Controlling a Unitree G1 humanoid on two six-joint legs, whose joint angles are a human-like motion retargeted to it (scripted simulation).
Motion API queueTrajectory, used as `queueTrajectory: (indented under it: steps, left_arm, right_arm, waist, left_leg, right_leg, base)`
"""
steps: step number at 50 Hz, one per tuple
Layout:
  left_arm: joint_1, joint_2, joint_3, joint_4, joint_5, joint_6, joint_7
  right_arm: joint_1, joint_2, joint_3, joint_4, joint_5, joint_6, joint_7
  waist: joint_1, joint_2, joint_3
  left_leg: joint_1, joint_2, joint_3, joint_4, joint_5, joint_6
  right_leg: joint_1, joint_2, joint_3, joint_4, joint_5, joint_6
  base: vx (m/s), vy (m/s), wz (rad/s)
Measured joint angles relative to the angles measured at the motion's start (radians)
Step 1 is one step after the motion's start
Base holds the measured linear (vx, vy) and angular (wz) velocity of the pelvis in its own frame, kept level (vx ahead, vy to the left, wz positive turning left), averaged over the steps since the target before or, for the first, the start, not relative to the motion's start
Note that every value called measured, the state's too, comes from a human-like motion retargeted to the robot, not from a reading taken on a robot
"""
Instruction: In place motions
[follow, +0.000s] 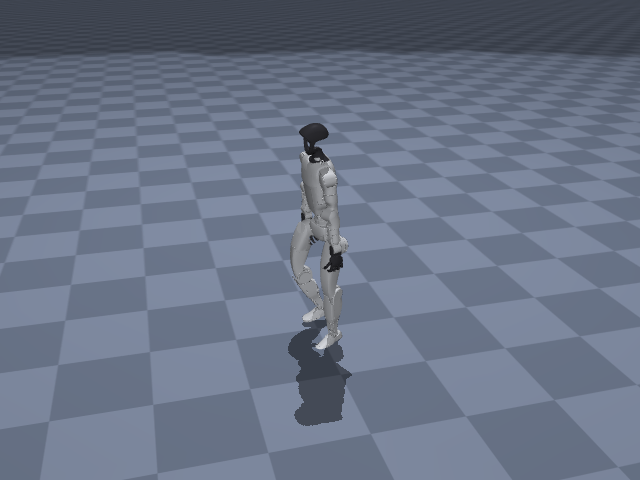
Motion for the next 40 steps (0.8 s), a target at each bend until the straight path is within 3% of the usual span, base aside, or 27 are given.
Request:
queueTrajectory:
  steps: [4,7,10,13,15,20,25,30,35,40]
  left_arm:
    - [0.013,-0.018,0.015,0.03,-0.008,0.003,0.042]
    - [0.034,-0.027,0.024,0.056,0.0,0.014,0.029]
    - [0.047,-0.03,0.018,0.076,0.049,0.044,0.008]
    - [0.059,-0.059,-0.003,0.086,0.027,0.033,0.07]
    - [0.08,-0.062,-0.02,0.09,-0.005,-0.003,0.063]
    - [0.11,-0.078,-0.043,0.063,0.06,0.016,0.065]
    - [0.074,-0.07,-0.097,0.031,0.099,0.042,0.052]
    - [0.027,-0.06,-0.181,-0.03,0.194,0.057,0.017]
    - [0.017,-0.07,-0.217,-0.075,0.231,0.05,0.056]
    - [0.04,-0.066,-0.18,-0.067,0.204,0.036,0.076]
  right_arm:
    - [0.006,0.006,-0.002,0.02,0.018,-0.013,-0.021]
    - [0.024,0.009,-0.004,0.048,0.033,-0.021,-0.034]
    - [0.031,0.011,-0.032,0.102,0.047,-0.015,-0.025]
    - [0.03,0.009,-0.049,0.118,0.051,0.0,-0.018]
    - [0.029,0.006,-0.036,0.114,0.025,0.009,-0.021]
    - [0.037,0.005,-0.017,0.096,-0.013,0.008,-0.025]
    - [0.021,-0.005,-0.018,0.108,0.007,0.017,0.014]
    - [0.015,-0.031,-0.037,0.148,0.03,0.028,0.009]
    - [0.019,-0.064,-0.045,0.198,0.03,0.045,-0.008]
    - [0.035,-0.084,-0.05,0.221,0.008,0.056,-0.03]
  waist:
    - [-0.038,-0.04,0.006]
    - [-0.03,-0.082,-0.009]
    - [0.041,-0.103,-0.04]
    - [0.07,-0.1,-0.023]
    - [0.02,-0.091,-0.033]
    - [-0.074,-0.054,-0.068]
    - [0.049,-0.079,-0.053]
    - [0.146,-0.088,-0.022]
    - [0.209,-0.101,0.004]
    - [0.199,-0.087,0.003]
  left_leg:
    - [0.036,-0.072,-0.091,-0.02,0.011,0.006]
    - [0.081,-0.123,-0.123,-0.032,0.012,0.005]
    - [0.098,-0.136,-0.13,-0.038,0.018,0.002]
    - [0.131,-0.131,-0.163,-0.036,0.026,-0.001]
    - [0.154,-0.146,-0.227,-0.044,0.024,0.007]
    - [0.152,-0.165,-0.355,-0.042,0.038,0.015]
    - [0.083,-0.152,-0.311,0.033,0.043,-0.023]
    - [0.013,-0.186,-0.318,0.083,0.061,-0.012]
    - [0.003,-0.131,-0.026,0.063,0.006,0.043]
    - [0.058,-0.041,0.334,0.018,-0.047,-0.019]
  right_leg:
    - [0.002,0.04,0.186,-0.279,-0.003,0.014]
    - [0.044,0.042,0.248,-0.424,0.072,0.003]
    - [0.09,0.027,0.166,-0.445,0.071,0.01]
    - [0.139,0.038,0.128,-0.477,0.088,-0.001]
    - [0.179,0.063,0.059,-0.511,0.086,-0.025]
    - [0.213,0.066,-0.074,-0.551,0.1,-0.027]
    - [0.232,0.069,-0.036,-0.572,0.115,-0.045]
    - [0.241,0.047,-0.087,-0.584,0.121,-0.04]
    - [0.254,0.002,-0.207,-0.593,0.114,-0.029]
    - [0.284,-0.03,-0.423,-0.593,0.088,-0.01]
  base:
    - [-0.04,-0.08,1.49]
    - [0.13,0.03,0.74]
    - [0.11,0.07,0.32]
    - [0.02,0.09,0.76]
    - [0.07,0.08,1.58]
    - [0.04,0.08,1.22]
    - [-0.13,0.11,-0.25]
    - [-0.15,-0.01,0.53]
    - [-0.08,-0.07,1.32]
    - [0.09,-0.11,2.2]
